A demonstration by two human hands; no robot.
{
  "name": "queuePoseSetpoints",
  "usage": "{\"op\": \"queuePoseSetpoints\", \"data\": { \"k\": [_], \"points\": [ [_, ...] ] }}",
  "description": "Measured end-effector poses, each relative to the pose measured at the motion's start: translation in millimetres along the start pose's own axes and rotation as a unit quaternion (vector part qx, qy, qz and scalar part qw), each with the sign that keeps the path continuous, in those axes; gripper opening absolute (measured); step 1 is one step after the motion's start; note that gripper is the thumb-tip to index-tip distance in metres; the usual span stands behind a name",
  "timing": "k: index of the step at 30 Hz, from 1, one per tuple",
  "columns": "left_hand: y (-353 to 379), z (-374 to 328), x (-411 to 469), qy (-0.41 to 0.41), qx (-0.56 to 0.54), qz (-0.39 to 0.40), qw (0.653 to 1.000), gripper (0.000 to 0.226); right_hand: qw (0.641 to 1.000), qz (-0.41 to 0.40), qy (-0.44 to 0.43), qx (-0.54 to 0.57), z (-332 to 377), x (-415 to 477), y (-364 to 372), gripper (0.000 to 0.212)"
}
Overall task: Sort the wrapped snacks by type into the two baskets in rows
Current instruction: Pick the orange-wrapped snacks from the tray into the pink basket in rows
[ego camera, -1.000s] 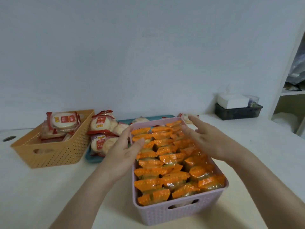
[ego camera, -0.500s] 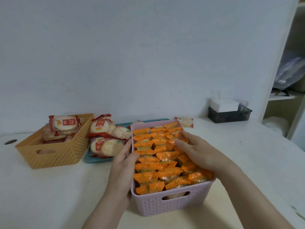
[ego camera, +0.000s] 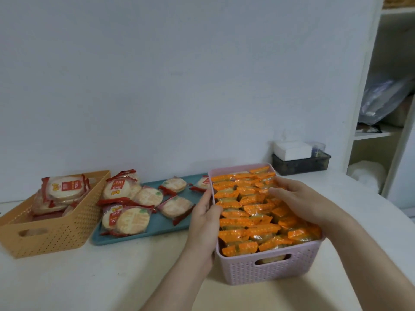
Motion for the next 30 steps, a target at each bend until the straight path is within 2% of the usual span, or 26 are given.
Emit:
{"op": "queuePoseSetpoints", "data": {
  "k": [5,9,16,20,22,24,26,27,30],
  "points": [
    [41.3,14.5,30.0,0.002,0.016,0.026,1.0,0.046,0.997,-0.01,0.045,-0.057,-15.9,14.9,-36.6,0.049],
    [68.3,29.5,51.7,-0.006,0.027,0.025,0.999,0.047,0.994,-0.002,0.048,-0.101,-28.1,28.7,-58.2,0.035],
    [94.7,50.4,84.0,0.011,0.041,-0.03,0.999,0.051,0.989,0.021,0.03,-0.141,-46.8,66.8,-74.7,0.042],
    [108.8,44.2,94.4,0.037,0.059,-0.02,0.997,0.053,0.962,-0.018,0.053,-0.267,-49.7,93.8,-74.0,0.058],
    [117.0,43.4,97.9,0.04,0.074,-0.012,0.996,0.052,0.951,-0.046,0.064,-0.3,-48.6,102.2,-71.9,0.057],
    [122.3,44.6,99.8,0.034,0.089,-0.01,0.995,0.051,0.923,-0.084,0.07,-0.368,-43.6,103.8,-69.6,0.054],
    [121.7,46.6,100.9,0.047,0.109,0.013,0.993,0.048,0.892,-0.14,0.046,-0.427,-32.2,98.7,-66.7,0.048],
    [117.6,47.4,104.1,0.054,0.124,0.024,0.991,0.046,0.892,-0.157,0.017,-0.424,-22.4,95.3,-62.9,0.045],
    [94.0,48.1,120.7,0.091,0.228,0.033,0.969,0.043,0.93,-0.164,-0.08,-0.318,9.4,88.6,-39.6,0.04]
  ]
}}
Point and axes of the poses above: each hand's wrist, its own x-axis towards the middle knuckle, its own y-axis out of the palm, z = x × y, the point moved 1 cm from there along x, towards the middle knuckle, and after that the axes turned 9 degrees about -x, right-handed, at the moved point
